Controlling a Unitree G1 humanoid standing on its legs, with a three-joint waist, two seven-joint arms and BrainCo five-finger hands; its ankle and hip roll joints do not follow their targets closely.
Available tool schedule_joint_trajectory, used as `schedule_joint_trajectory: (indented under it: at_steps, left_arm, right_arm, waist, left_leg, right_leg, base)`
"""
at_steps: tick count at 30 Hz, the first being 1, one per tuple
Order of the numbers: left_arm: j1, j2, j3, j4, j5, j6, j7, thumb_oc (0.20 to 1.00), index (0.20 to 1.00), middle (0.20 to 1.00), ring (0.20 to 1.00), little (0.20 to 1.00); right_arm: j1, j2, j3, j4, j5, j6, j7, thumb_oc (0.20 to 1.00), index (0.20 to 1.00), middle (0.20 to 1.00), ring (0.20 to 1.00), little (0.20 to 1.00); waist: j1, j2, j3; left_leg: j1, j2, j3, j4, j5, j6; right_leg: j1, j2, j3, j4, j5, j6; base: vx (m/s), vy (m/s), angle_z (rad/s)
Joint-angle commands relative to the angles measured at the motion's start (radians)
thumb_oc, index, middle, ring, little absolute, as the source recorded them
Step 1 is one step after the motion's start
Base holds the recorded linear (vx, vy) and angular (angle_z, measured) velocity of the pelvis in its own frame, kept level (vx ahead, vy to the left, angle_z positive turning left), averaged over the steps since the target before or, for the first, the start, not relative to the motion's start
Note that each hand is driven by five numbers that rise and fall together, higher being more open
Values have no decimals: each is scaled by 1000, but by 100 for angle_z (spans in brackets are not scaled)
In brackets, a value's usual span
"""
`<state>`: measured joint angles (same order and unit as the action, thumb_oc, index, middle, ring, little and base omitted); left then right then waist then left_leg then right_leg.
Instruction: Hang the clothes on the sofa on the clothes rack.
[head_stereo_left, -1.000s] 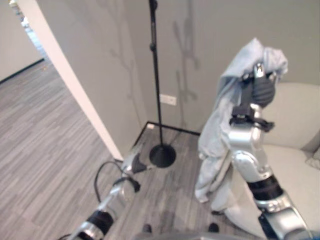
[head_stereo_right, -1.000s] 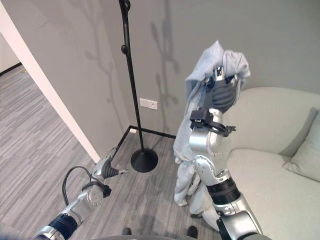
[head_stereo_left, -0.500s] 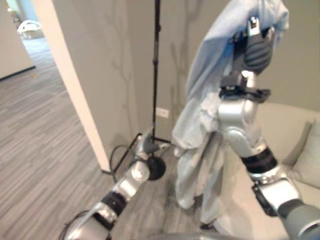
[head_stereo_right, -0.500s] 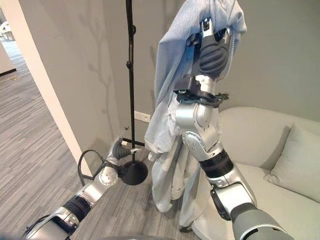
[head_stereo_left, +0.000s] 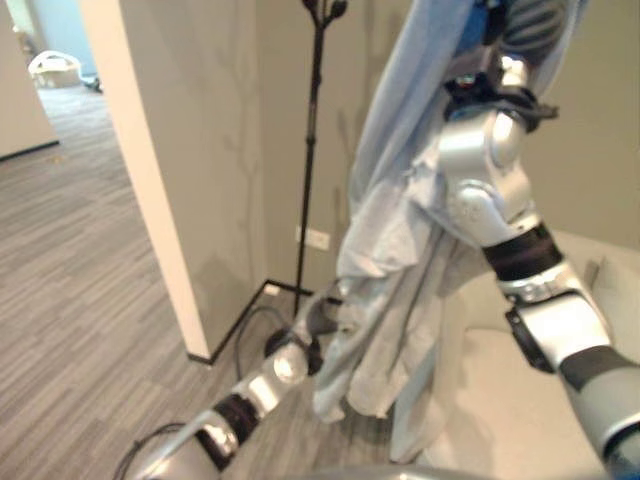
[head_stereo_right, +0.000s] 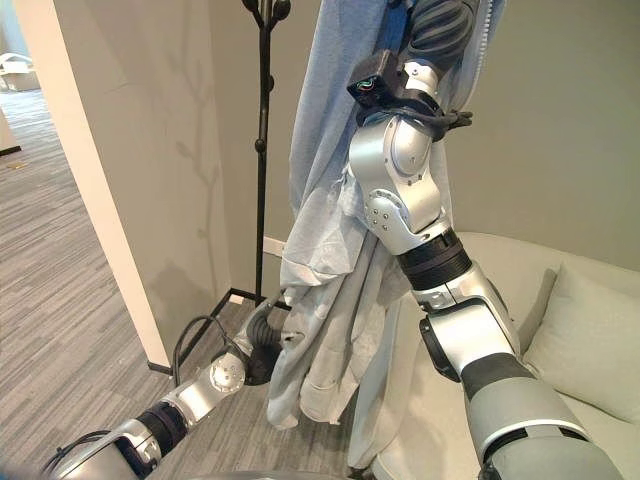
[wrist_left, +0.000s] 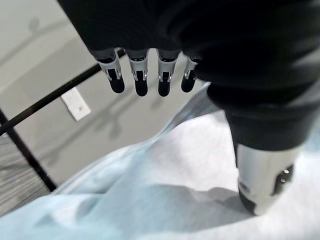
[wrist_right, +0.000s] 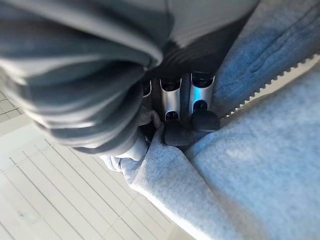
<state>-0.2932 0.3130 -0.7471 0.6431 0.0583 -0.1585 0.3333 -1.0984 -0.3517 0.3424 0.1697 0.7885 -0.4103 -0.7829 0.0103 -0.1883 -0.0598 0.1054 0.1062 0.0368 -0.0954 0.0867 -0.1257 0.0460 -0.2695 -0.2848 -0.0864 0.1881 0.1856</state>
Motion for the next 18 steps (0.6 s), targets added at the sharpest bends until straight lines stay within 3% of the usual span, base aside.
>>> schedule_joint_trajectory:
  at_steps: [1, 6, 7, 11, 18]
  left_arm:
    - [-63, -52, -24, 9, -26, -56, -13, 1000, 1000, 1000, 1000, 1000]
    - [-89, -117, -58, 25, -92, -54, -45, 1000, 1000, 1000, 1000, 1000]
    - [-100, -149, -62, 9, -187, -57, -68, 1000, 1000, 1000, 1000, 1000]
    - [-114, -179, -93, -49, -307, -56, -112, 1000, 1000, 1000, 1000, 1000]
    - [-171, -247, -158, -20, -337, -49, -125, 1000, 1000, 1000, 1000, 1000]
  right_arm:
    - [-211, -77, -1, 16, -3, -56, 8, 200, 200, 200, 200, 200]
    - [-214, -48, 12, 12, -22, -48, 9, 200, 200, 200, 200, 200]
    - [-204, -24, 19, -6, -39, -36, 11, 200, 200, 200, 200, 200]
    - [-175, 5, 30, -46, -54, -19, 19, 200, 200, 200, 200, 200]
    - [-190, 50, 22, -28, -53, -32, -2, 200, 200, 200, 200, 200]
  waist:
    - [45, 25, 50]
    - [40, 20, 58]
    - [38, 18, 64]
    - [42, 15, 76]
    - [37, 7, 83]
  left_leg:
    - [53, -22, -10, 8, -166, 46]
    - [54, -24, -11, 8, -166, 49]
    - [52, -26, -14, 8, -165, 51]
    - [46, -31, -19, 9, -164, 55]
    - [37, -40, -23, 12, -163, 59]
  right_leg:
    - [-33, -83, 0, 67, 29, 76]
    - [-35, -83, 1, 68, 31, 76]
    - [-37, -83, 2, 67, 32, 75]
    - [-41, -85, 3, 64, 41, 74]
    - [-42, -90, 10, 60, 53, 76]
  base:
    - [0, 0, 0]
    - [0, 0, 0]
    - [-12, -10, -4]
    - [-6, -5, -2]
    - [0, 0, 0]
